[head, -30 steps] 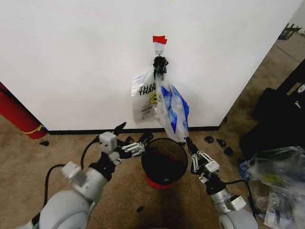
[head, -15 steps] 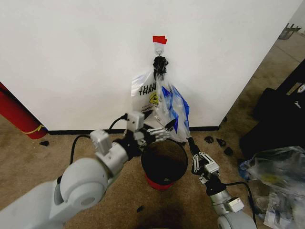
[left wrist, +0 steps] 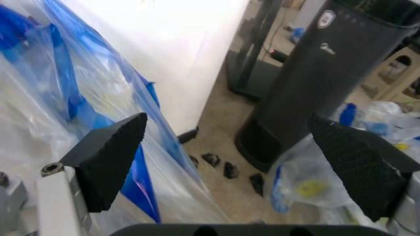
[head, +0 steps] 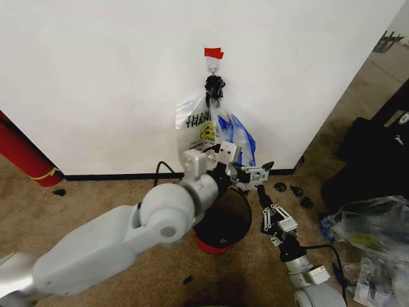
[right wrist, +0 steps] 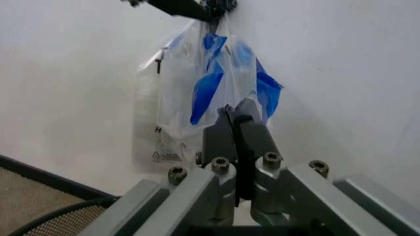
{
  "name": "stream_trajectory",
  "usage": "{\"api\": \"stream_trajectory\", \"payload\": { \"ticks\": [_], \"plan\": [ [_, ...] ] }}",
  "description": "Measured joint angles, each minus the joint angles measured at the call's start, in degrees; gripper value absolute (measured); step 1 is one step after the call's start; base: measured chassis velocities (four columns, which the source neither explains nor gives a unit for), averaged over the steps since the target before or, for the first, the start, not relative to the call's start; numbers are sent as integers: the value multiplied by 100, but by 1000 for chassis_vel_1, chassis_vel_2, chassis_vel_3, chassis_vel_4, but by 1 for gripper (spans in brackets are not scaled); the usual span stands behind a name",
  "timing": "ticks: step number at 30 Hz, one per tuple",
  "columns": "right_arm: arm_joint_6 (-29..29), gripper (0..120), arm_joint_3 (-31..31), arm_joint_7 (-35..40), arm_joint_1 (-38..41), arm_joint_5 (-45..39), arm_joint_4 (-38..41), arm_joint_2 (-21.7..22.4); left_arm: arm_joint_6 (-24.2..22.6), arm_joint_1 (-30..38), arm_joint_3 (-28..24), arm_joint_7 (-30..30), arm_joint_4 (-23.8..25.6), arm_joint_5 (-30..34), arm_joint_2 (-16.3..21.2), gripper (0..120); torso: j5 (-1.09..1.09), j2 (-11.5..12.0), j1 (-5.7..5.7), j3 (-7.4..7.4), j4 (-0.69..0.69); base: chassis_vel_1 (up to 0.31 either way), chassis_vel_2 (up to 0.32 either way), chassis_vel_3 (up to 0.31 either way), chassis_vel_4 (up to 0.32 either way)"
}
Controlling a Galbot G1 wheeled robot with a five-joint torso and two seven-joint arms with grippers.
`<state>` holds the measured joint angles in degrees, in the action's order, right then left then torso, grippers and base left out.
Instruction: Pick up the garbage bag from the wall and place it over the trash bin.
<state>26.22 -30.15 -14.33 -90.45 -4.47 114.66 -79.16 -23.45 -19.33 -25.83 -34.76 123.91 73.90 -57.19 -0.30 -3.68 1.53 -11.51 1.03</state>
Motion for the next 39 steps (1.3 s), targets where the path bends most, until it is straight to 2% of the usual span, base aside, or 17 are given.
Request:
{"api": "stream_trajectory", "payload": {
  "ticks": [9,31,35,39],
  "plan": [
    [25,0,-9,3,-27,-26,19,41,-83,179,-159,-138,-549,-256,-228,96,-1,0,0,0,0,0,0,0,0],
    [33,0,-14,-16,-78,-141,170,87,-204,53,-189,-232,-701,-421,-162,93,-1,0,0,1,1,0,0,0,0],
    [33,0,-14,-17,-89,-157,196,90,-191,68,-182,-255,-748,-414,-158,88,-1,0,0,1,1,0,0,0,0],
    [33,0,-16,-18,-94,-160,196,82,-110,5,-150,-261,-757,-406,-111,71,-1,0,0,1,1,0,0,0,0]
  ]
}}
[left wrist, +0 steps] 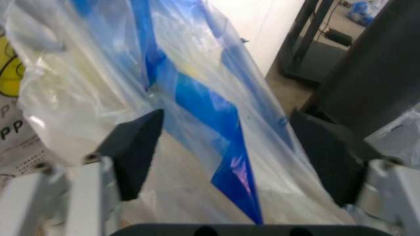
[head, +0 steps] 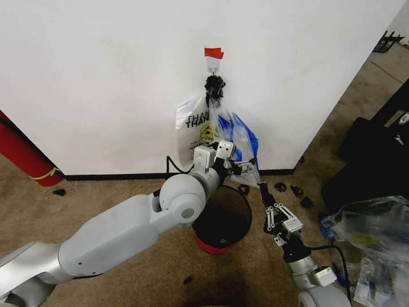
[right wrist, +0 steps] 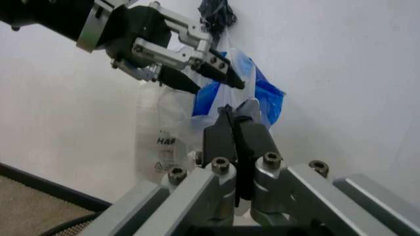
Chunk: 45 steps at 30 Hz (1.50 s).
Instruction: Pick up the garbage bag from the wall and place it over the trash bin.
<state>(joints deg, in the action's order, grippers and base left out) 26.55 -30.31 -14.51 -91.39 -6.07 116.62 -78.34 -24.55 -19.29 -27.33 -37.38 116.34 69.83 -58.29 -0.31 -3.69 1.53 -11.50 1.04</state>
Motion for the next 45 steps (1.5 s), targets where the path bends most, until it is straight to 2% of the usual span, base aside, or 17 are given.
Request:
{"api": "stream_trajectory", "payload": {
  "ticks": [3,4,11,13,18,20,28,32,38,42,45],
  "plan": [
    [1,0,15,-4,26,5,-30,-20,62,-69,30,-12,31,3,17,60,0,0,0,0,0,0,0,0,0],
    [1,0,15,-4,26,5,-30,-20,62,-69,30,-12,31,3,17,60,0,0,0,0,0,0,0,0,0],
    [-3,0,43,-13,35,11,-32,-22,103,-92,57,-4,75,20,89,30,0,-1,0,0,0,0,0,0,0],
    [-7,0,43,-14,32,9,-21,-18,104,-91,57,-4,65,20,85,26,0,-1,0,0,0,0,0,0,0],
    [-24,0,39,-14,-17,-9,58,-11,104,-89,54,-3,26,39,40,5,0,-1,0,0,0,0,0,0,0],
    [-24,0,38,-14,-29,-13,68,-11,104,-88,51,-7,14,44,21,0,0,-1,0,0,0,0,0,0,0],
    [-25,0,22,-13,-51,-45,87,-9,226,-98,126,-28,118,132,63,0,1,-1,0,0,0,0,0,0,0],
    [-53,0,36,0,-66,-196,86,-9,517,-328,329,11,340,213,182,0,1,-1,0,0,0,0,0,0,0],
    [-157,0,48,-64,-117,-432,89,35,979,-800,670,115,498,237,146,0,0,-1,0,0,0,0,0,0,0],
    [-290,10,-24,-145,-197,-601,131,112,1207,-993,915,262,620,285,193,0,0,-1,0,0,1,0,0,0,0],
    [-494,21,-104,-356,-255,-1206,209,221,1401,-1144,1212,404,741,427,281,0,0,-1,0,0,0,0,0,0,0]
  ]
}}
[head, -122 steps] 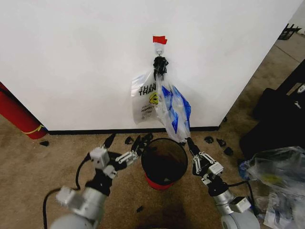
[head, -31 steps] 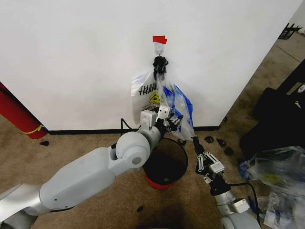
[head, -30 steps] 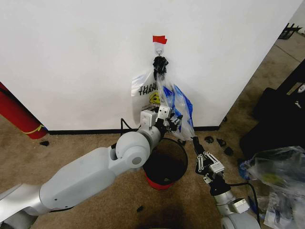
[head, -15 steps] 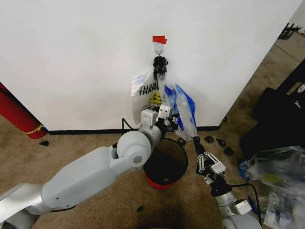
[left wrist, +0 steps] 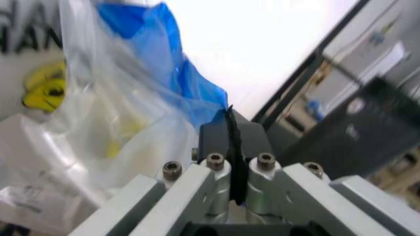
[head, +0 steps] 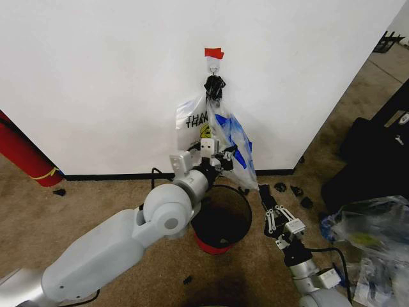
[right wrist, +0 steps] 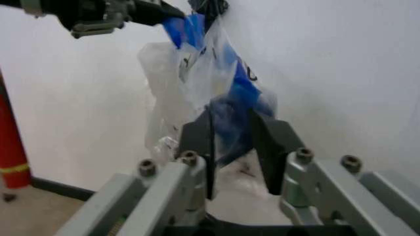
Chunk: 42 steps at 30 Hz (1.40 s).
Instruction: Pick up the garbage bag from the wall and place it over the trash bin.
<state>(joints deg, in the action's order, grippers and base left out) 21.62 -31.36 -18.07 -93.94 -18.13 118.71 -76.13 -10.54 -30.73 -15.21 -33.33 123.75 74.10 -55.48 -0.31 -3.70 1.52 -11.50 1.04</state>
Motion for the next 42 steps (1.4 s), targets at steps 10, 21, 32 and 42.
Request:
{"api": "stream_trajectory", "payload": {
  "ticks": [10,21,32,42],
  "plan": [
    [-1205,60,-570,-1979,403,-3350,-192,575,292,-439,661,260,105,183,212,0,1,0,0,0,-1,0,0,0,0],
    [-2023,97,-290,-2819,1549,-4684,-1471,1064,304,-635,820,317,74,173,349,0,1,1,0,0,0,0,0,0,0],
    [-2496,100,437,-3449,3413,-5133,-3313,1238,286,-623,788,343,13,166,397,0,-1,2,0,-1,-1,0,0,0,0],
    [-2913,100,1188,-4304,4537,-4881,-4624,1016,263,-564,737,342,-29,165,405,0,0,2,1,-1,0,0,0,0,0]
  ]
}}
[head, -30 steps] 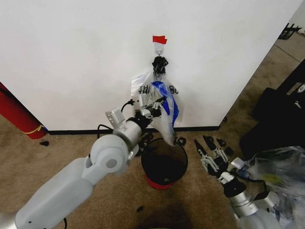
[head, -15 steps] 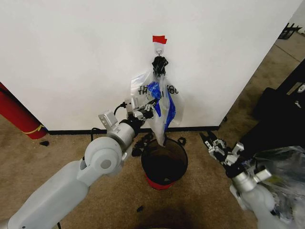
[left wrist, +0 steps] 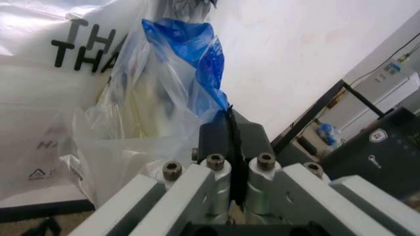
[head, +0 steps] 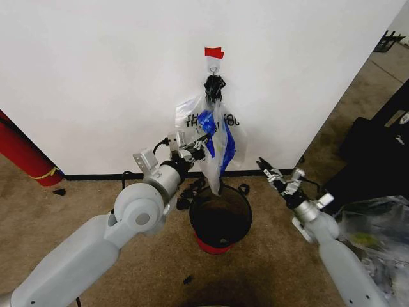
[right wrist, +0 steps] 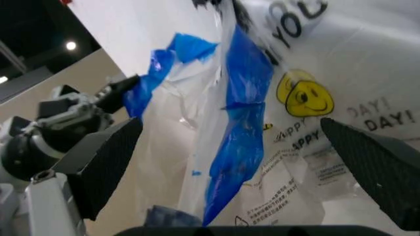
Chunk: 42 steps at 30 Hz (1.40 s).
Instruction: Pick up the garbage bag from the wall and place it over the trash bin.
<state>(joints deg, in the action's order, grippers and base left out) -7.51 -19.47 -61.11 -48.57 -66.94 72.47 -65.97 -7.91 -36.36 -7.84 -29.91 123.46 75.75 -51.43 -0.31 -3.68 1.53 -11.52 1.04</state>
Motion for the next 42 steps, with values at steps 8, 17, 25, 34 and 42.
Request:
{"api": "stream_trajectory", "payload": {
  "ticks": [8,17,25,34,42],
  "plan": [
    [-11,100,325,-75,747,237,-758,-270,-4,-30,-19,-6,25,8,60,0,0,0,0,1,-1,0,0,0,0],
    [-11,72,457,-299,1034,578,-1145,-407,-7,-23,-95,31,6,-1,89,0,0,0,-1,1,0,0,0,0,0],
    [-23,40,471,-409,1077,707,-1218,-429,-6,-34,-86,35,-4,-3,83,0,0,0,-1,1,0,0,0,0,0],
    [-24,10,459,-409,1074,692,-1179,-399,-5,-34,-59,40,15,-7,95,0,0,-1,-1,1,0,0,0,0,0],
    [-14,0,423,-374,970,588,-970,-353,-27,-20,2,42,35,-8,65,0,0,-1,0,1,0,0,0,0,0]
  ]
}}
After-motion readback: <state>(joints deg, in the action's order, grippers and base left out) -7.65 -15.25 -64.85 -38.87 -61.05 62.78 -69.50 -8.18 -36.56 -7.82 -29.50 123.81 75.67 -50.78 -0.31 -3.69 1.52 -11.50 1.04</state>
